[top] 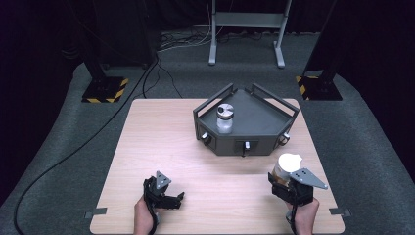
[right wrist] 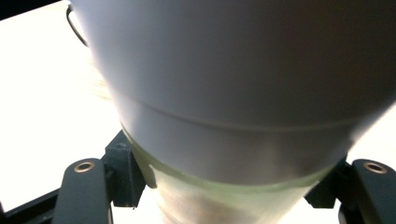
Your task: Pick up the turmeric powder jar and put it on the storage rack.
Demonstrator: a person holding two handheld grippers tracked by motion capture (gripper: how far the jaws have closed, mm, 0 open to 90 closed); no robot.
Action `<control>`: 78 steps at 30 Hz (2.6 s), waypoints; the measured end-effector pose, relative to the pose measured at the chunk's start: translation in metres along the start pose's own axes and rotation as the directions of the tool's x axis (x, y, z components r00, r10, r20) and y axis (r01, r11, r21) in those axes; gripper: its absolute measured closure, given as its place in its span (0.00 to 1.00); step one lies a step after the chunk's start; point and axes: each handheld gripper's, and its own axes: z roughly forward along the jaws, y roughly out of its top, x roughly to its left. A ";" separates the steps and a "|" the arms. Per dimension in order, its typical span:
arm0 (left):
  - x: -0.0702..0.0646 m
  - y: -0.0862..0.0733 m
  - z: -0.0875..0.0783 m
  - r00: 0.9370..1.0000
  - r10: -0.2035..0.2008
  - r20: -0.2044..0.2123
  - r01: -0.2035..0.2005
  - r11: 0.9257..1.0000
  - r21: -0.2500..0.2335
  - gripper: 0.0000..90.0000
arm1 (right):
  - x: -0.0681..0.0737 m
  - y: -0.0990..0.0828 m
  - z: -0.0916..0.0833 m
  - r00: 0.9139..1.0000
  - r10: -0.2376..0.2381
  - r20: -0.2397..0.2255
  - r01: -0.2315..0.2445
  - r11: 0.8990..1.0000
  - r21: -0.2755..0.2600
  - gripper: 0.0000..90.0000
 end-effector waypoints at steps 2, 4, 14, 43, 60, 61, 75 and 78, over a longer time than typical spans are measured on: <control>0.000 0.000 0.000 1.000 -0.001 0.001 0.001 1.000 0.001 0.01 | -0.001 0.002 0.002 1.000 0.001 0.001 -0.001 1.000 0.002 0.33; 0.000 0.000 0.000 1.000 -0.001 0.001 0.001 1.000 0.001 0.01 | -0.003 0.005 0.004 1.000 -0.001 0.002 0.001 1.000 0.003 0.33; 0.000 0.000 0.000 1.000 -0.001 0.001 0.001 1.000 0.001 0.01 | -0.009 0.018 0.012 1.000 0.002 0.001 -0.002 1.000 0.007 0.33; -0.001 0.000 0.000 1.000 -0.001 -0.001 0.001 1.000 -0.002 0.01 | -0.022 0.057 0.029 1.000 -0.010 0.002 0.010 1.000 0.005 0.33; 0.000 0.000 0.000 1.000 -0.001 0.002 0.001 1.000 0.000 0.01 | -0.024 0.077 0.034 1.000 -0.029 0.005 0.029 1.000 0.002 0.33; 0.000 0.000 0.000 1.000 -0.001 0.002 0.001 1.000 0.000 0.01 | -0.024 0.078 0.034 1.000 -0.030 0.006 0.030 1.000 0.000 0.33; 0.001 0.000 0.000 1.000 -0.002 0.004 0.002 1.000 0.003 0.01 | -0.025 0.088 0.039 0.999 -0.036 0.006 0.036 0.999 0.001 0.33; 0.001 0.000 0.000 1.000 -0.002 0.004 0.002 1.000 0.003 0.01 | -0.025 0.090 0.040 0.999 -0.037 0.006 0.037 0.999 0.001 0.33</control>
